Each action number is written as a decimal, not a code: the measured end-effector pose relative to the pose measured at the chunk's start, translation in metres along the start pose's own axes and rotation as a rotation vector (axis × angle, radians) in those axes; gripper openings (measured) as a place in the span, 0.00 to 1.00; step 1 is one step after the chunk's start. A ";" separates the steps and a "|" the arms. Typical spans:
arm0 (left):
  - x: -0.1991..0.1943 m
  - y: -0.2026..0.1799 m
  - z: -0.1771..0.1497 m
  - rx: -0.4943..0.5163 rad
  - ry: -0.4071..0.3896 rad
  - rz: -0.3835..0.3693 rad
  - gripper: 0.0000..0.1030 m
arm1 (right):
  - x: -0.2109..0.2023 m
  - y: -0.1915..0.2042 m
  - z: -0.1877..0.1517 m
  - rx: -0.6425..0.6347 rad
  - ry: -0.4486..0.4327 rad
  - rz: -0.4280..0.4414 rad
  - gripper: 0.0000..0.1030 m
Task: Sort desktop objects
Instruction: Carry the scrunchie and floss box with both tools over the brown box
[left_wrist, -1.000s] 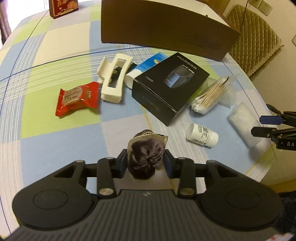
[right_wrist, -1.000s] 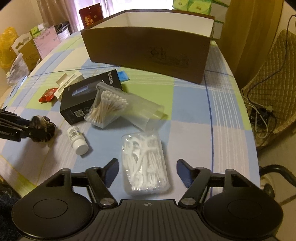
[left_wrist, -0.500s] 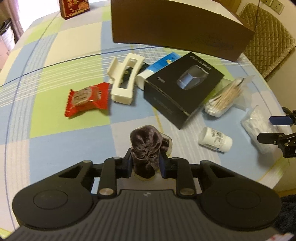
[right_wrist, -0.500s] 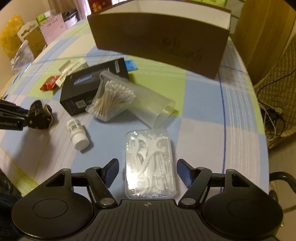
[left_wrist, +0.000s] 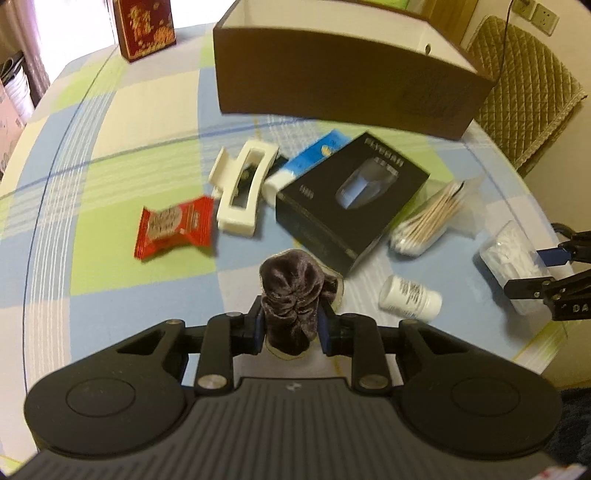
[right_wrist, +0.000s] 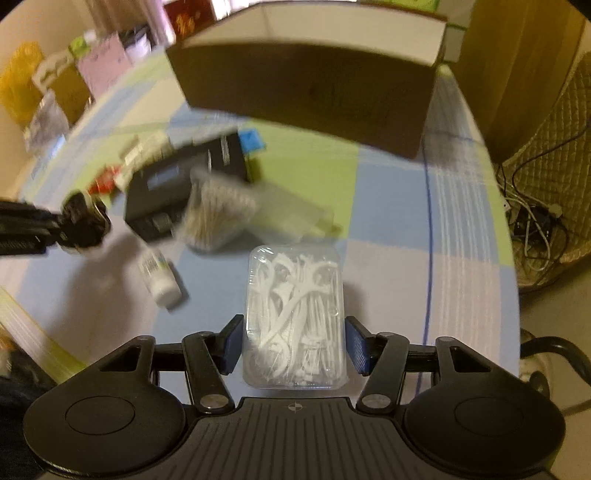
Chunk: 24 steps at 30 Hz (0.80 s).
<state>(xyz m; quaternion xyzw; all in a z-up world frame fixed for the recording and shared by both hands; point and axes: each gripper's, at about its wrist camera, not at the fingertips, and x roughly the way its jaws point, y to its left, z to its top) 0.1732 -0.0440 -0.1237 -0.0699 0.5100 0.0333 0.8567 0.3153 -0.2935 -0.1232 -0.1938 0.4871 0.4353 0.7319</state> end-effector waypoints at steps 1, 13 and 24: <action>-0.002 -0.001 0.003 0.002 -0.005 -0.002 0.22 | -0.005 -0.002 0.004 0.013 -0.017 0.010 0.52; -0.016 -0.011 0.070 0.016 -0.133 0.000 0.22 | -0.044 -0.023 0.085 0.003 -0.230 0.038 0.52; -0.024 -0.017 0.161 0.043 -0.274 0.010 0.22 | -0.040 -0.030 0.166 -0.103 -0.336 0.022 0.52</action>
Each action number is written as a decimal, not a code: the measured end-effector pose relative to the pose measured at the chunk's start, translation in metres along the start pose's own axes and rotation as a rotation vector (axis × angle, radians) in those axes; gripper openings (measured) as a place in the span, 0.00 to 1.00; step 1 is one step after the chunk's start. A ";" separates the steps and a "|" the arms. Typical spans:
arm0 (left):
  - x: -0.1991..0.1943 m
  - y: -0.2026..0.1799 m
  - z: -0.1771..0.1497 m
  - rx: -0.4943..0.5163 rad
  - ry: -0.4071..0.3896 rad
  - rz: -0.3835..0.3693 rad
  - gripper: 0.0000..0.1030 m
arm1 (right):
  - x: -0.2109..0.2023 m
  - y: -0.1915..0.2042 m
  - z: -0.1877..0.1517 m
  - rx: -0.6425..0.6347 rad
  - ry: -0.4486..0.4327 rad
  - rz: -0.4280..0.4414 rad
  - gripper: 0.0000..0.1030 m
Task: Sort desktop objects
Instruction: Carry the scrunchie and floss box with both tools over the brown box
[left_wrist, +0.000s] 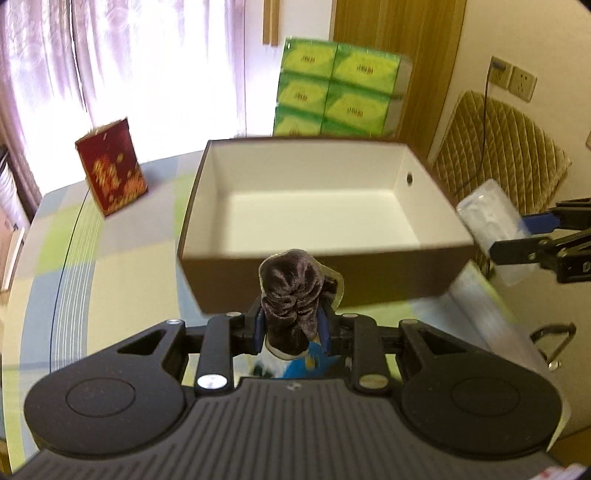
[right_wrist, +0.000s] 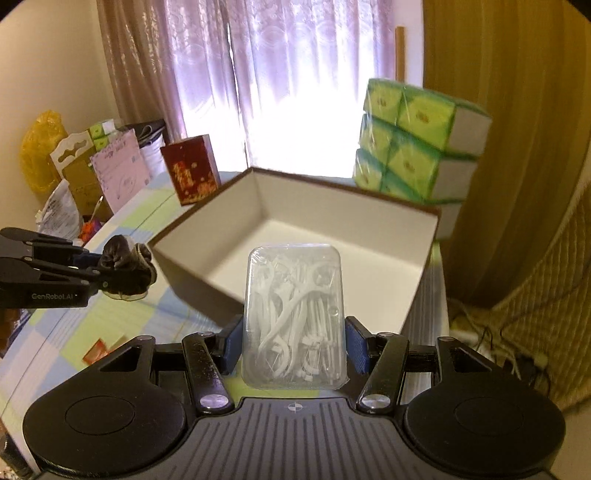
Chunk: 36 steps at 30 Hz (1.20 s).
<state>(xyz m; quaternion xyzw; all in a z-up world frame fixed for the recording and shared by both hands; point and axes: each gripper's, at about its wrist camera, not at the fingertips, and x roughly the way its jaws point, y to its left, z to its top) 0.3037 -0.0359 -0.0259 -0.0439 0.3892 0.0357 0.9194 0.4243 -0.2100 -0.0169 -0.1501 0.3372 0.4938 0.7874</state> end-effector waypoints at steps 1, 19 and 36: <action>0.002 -0.002 0.006 0.003 -0.009 -0.003 0.22 | 0.004 -0.002 0.005 -0.005 -0.003 0.001 0.52; 0.140 -0.001 0.083 -0.081 0.197 -0.037 0.23 | 0.148 -0.045 0.041 0.045 0.258 0.030 0.52; 0.224 0.005 0.065 -0.098 0.462 0.007 0.31 | 0.187 -0.069 0.030 0.054 0.412 0.018 0.53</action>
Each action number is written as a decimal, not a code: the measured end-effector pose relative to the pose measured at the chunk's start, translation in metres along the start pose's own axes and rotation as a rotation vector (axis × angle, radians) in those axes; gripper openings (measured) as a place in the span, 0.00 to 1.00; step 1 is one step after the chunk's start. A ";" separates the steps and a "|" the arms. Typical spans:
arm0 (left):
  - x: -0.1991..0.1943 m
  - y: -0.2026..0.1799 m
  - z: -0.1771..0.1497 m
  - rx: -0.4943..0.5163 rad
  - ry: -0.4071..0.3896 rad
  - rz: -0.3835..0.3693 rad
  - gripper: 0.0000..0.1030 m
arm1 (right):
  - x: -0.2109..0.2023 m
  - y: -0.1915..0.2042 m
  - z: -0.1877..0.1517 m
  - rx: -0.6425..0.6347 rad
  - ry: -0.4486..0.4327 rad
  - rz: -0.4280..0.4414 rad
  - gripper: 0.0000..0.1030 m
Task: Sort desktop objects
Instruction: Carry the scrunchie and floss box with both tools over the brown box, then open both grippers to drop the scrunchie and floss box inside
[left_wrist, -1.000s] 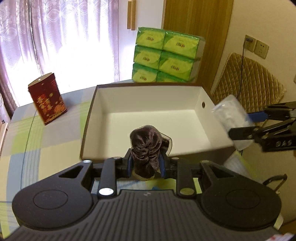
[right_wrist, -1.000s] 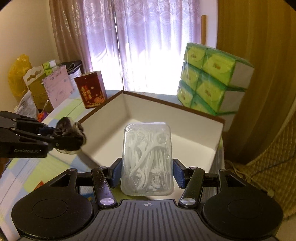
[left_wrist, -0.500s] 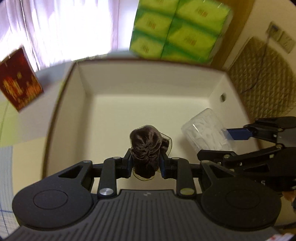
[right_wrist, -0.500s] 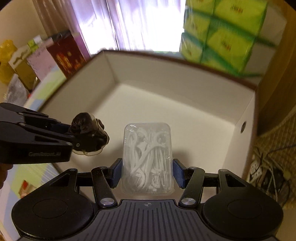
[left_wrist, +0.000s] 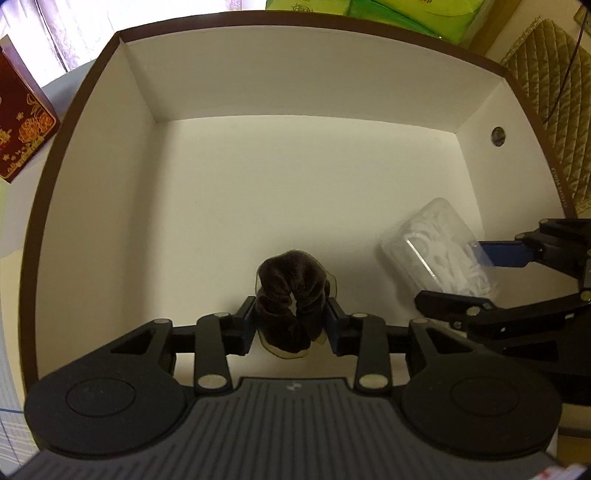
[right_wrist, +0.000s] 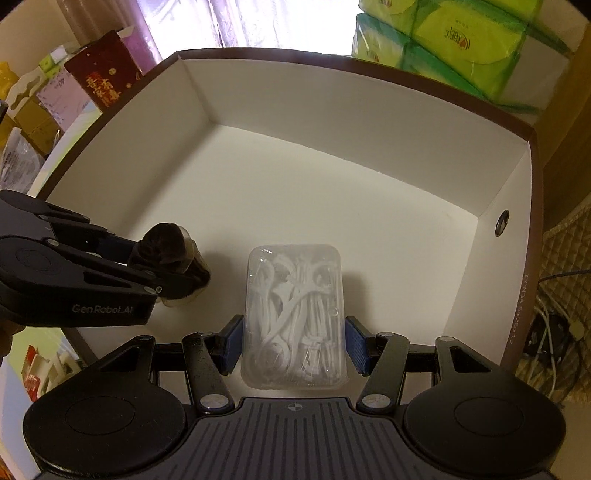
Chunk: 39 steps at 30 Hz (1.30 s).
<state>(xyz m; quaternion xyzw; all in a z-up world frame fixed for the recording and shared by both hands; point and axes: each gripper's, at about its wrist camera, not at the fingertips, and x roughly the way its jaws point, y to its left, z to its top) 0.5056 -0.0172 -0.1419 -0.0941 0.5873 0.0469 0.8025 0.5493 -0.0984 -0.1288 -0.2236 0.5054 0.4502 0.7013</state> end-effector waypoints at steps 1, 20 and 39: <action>0.001 -0.001 0.002 -0.001 0.001 0.001 0.33 | 0.000 0.000 0.000 -0.002 0.002 0.000 0.53; -0.033 -0.003 -0.007 0.023 -0.075 0.054 0.56 | -0.010 0.014 -0.004 -0.052 -0.075 0.014 0.72; -0.116 0.005 -0.063 -0.004 -0.271 0.083 0.81 | -0.076 0.045 -0.035 -0.078 -0.251 -0.037 0.98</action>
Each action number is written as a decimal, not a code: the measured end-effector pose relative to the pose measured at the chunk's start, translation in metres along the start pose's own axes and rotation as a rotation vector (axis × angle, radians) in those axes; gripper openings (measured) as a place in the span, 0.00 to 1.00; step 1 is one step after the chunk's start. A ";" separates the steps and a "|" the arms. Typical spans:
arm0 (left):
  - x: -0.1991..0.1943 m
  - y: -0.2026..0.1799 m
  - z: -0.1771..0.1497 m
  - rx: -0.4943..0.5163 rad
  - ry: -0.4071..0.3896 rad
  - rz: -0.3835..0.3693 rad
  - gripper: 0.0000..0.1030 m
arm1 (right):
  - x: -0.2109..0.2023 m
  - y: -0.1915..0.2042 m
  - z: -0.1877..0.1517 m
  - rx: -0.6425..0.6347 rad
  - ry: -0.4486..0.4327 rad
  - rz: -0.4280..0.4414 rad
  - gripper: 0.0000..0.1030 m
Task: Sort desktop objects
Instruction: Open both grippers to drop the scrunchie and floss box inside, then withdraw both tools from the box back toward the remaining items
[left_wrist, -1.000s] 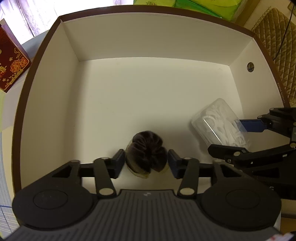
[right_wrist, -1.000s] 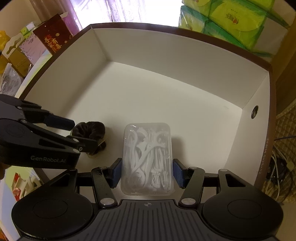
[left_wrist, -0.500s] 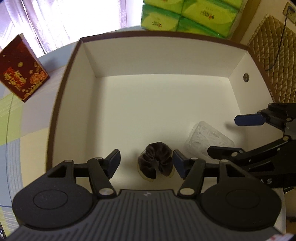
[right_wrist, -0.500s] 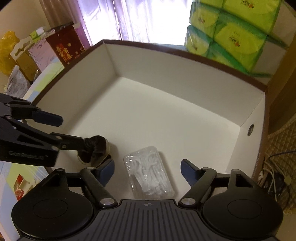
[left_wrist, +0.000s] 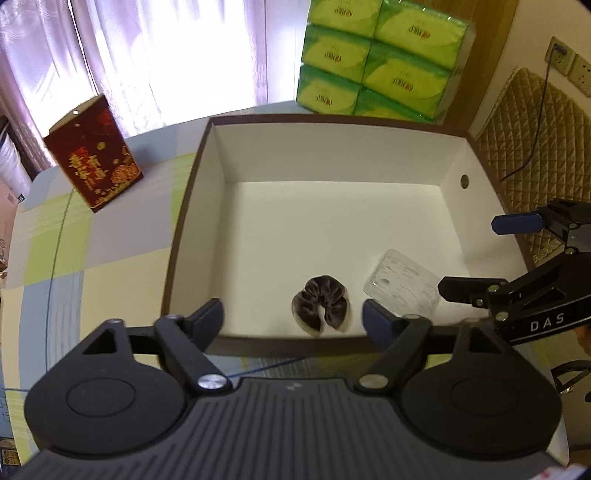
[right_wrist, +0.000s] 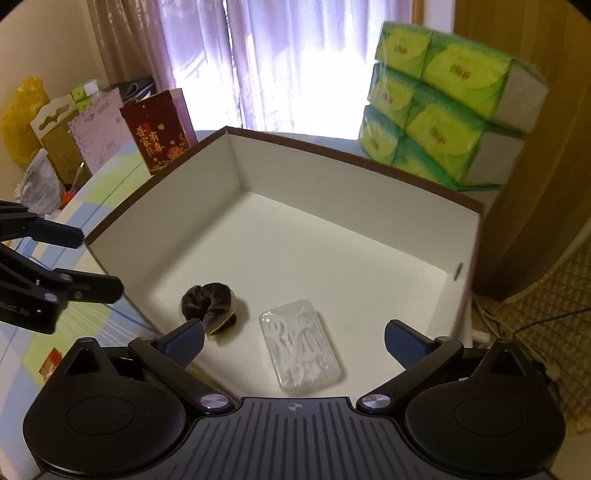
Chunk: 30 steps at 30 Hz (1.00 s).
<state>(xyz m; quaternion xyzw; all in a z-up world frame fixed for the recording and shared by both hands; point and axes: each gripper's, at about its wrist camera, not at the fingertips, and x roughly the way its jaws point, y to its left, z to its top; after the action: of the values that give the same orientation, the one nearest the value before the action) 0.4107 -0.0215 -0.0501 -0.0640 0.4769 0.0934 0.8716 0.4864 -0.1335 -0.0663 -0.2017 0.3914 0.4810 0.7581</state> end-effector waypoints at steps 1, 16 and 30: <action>-0.005 0.000 -0.003 0.004 -0.010 0.003 0.81 | -0.005 0.003 -0.003 0.000 -0.009 -0.004 0.98; -0.091 0.011 -0.047 0.019 -0.138 0.013 0.84 | -0.085 0.052 -0.038 0.137 -0.148 -0.079 0.98; -0.154 0.043 -0.096 -0.006 -0.206 0.013 0.84 | -0.131 0.107 -0.076 0.190 -0.211 -0.129 0.98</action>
<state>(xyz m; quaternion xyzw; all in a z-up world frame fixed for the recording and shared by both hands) 0.2409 -0.0149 0.0270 -0.0536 0.3848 0.1067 0.9152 0.3308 -0.2118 -0.0019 -0.1022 0.3396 0.4104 0.8401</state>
